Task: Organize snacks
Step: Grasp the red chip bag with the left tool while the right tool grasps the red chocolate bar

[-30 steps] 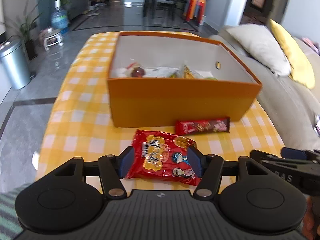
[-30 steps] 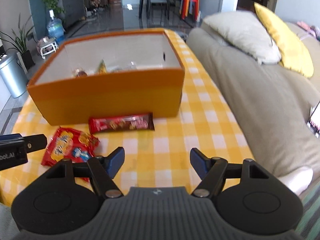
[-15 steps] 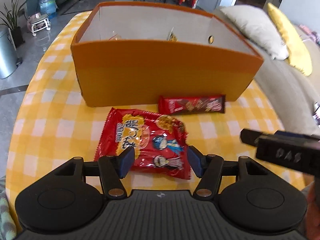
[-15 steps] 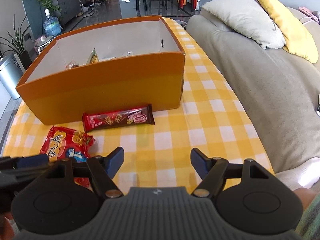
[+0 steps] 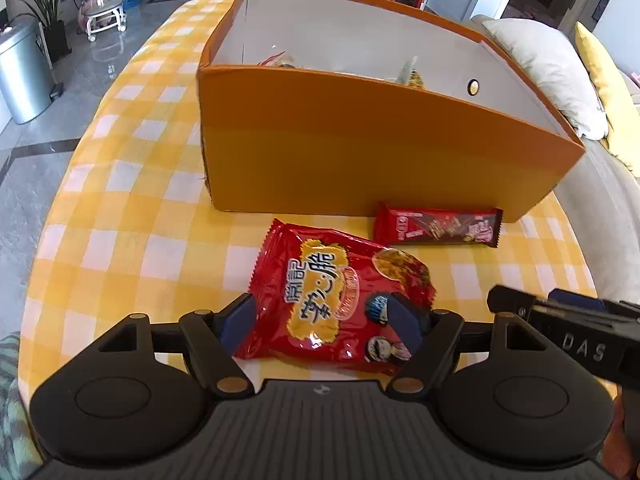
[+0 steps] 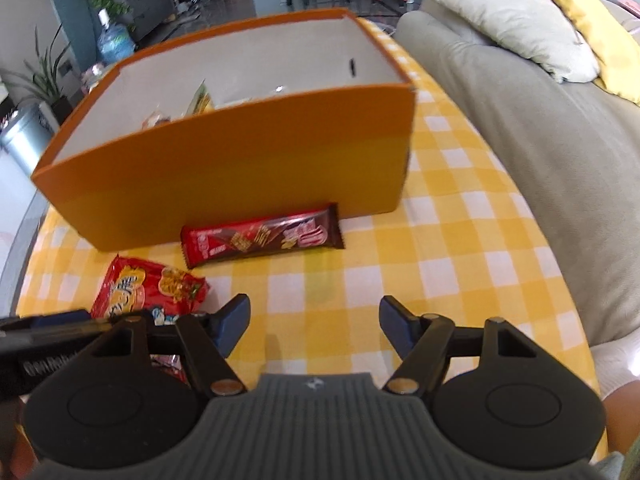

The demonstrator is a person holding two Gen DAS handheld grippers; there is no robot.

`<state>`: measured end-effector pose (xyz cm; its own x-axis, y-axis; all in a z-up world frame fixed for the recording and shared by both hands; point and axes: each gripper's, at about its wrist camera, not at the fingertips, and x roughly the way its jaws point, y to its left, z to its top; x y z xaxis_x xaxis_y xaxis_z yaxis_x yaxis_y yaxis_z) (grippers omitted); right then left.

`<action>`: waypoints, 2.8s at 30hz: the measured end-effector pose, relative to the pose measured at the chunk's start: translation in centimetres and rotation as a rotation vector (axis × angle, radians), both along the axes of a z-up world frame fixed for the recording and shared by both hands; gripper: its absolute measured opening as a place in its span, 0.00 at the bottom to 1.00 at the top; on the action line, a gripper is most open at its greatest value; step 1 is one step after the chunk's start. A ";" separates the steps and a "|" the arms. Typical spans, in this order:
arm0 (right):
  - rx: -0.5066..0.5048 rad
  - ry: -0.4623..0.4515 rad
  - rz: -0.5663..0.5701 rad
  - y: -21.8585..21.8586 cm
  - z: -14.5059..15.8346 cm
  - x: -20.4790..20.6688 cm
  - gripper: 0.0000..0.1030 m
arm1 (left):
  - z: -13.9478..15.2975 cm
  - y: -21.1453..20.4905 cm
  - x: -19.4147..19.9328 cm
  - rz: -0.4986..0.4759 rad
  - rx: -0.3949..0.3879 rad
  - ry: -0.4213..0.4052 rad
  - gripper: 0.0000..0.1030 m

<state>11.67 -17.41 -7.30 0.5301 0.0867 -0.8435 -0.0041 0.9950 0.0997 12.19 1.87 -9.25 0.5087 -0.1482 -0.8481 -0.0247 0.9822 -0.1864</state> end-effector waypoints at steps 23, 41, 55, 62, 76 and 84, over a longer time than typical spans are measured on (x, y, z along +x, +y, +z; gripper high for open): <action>-0.005 0.048 -0.047 -0.7 -0.1 -0.5 0.63 | 2.6 -3.0 -0.6 -0.405 0.176 -0.057 0.85; -0.012 -0.064 0.199 -0.6 -0.8 3.4 0.81 | -0.5 -5.5 2.7 -0.559 0.274 0.013 0.86; 0.012 -0.007 0.277 -1.4 -3.9 7.4 0.75 | -0.2 -4.2 2.3 -0.334 0.270 0.067 0.66; 0.023 0.033 0.279 -1.0 -3.7 7.5 0.17 | -0.1 -3.0 1.7 -0.268 0.198 0.087 0.69; 0.089 0.192 0.391 1.6 -1.7 3.4 0.00 | 1.1 -0.7 0.8 -0.295 0.151 0.067 0.86; -0.091 -0.011 0.521 4.2 -1.0 2.1 0.47 | 1.1 0.5 0.9 -0.249 0.077 0.111 0.87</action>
